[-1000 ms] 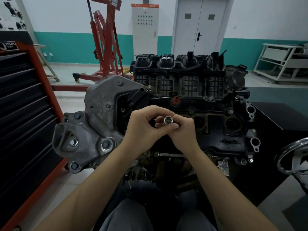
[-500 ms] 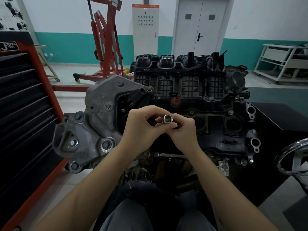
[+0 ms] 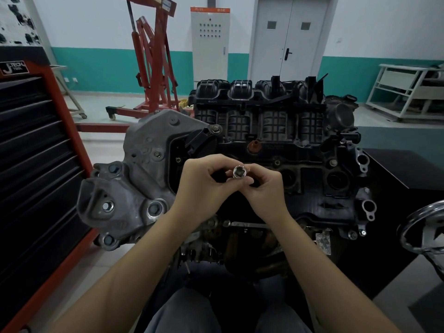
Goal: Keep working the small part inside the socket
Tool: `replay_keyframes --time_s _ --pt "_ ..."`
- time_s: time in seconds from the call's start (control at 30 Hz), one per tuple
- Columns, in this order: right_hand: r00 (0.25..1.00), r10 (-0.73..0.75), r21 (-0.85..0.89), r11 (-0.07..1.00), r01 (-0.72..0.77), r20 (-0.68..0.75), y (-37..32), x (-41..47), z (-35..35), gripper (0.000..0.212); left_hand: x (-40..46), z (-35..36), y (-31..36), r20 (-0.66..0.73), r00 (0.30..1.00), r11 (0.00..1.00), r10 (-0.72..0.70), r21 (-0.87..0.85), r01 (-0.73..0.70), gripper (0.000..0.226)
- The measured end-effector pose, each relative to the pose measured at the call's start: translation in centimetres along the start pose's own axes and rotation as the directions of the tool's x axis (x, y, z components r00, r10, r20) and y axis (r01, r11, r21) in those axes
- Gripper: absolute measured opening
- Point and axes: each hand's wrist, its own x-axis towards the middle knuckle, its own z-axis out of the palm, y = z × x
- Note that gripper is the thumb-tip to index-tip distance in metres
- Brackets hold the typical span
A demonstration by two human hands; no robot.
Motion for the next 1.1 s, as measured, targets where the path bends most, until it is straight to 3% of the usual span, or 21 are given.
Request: replay_keyframes --time_s 0.23,0.43,0.57,0.67,0.9,1.1 --pt "0.999 0.027 0.038 0.999 -0.028 0.022 -0.26 0.02 -0.23 0.023 -0.1 -0.08 0.39 0.157 0.987 0.987 0.036 -0.159 -0.011 0.029" --pt "0.999 0.044 0.052 0.998 -0.045 0.008 -0.26 0.01 -0.05 0.016 0.05 0.27 0.15 0.021 1.0 1.0 0.015 -0.007 -0.015 0.016" --pt "0.998 -0.023 0.035 0.999 0.021 0.05 -0.56 0.02 -0.16 0.021 -0.01 0.07 0.27 0.086 0.996 0.992 0.009 -0.129 0.002 0.017" --pt "0.999 0.014 0.057 0.998 -0.017 0.036 -0.39 0.01 -0.09 0.018 -0.04 -0.14 0.18 0.159 0.987 0.971 0.018 -0.236 0.021 0.02" --pt "0.999 0.033 0.066 0.997 -0.034 0.014 0.1 0.05 -0.07 0.015 0.12 0.26 -0.05 0.023 0.999 0.997 0.041 -0.07 -0.039 0.017" --pt "0.999 -0.017 0.034 0.999 0.016 0.046 -0.23 0.1 -0.21 0.02 -0.14 0.3 0.11 0.114 0.993 0.973 0.018 -0.23 0.008 0.025"
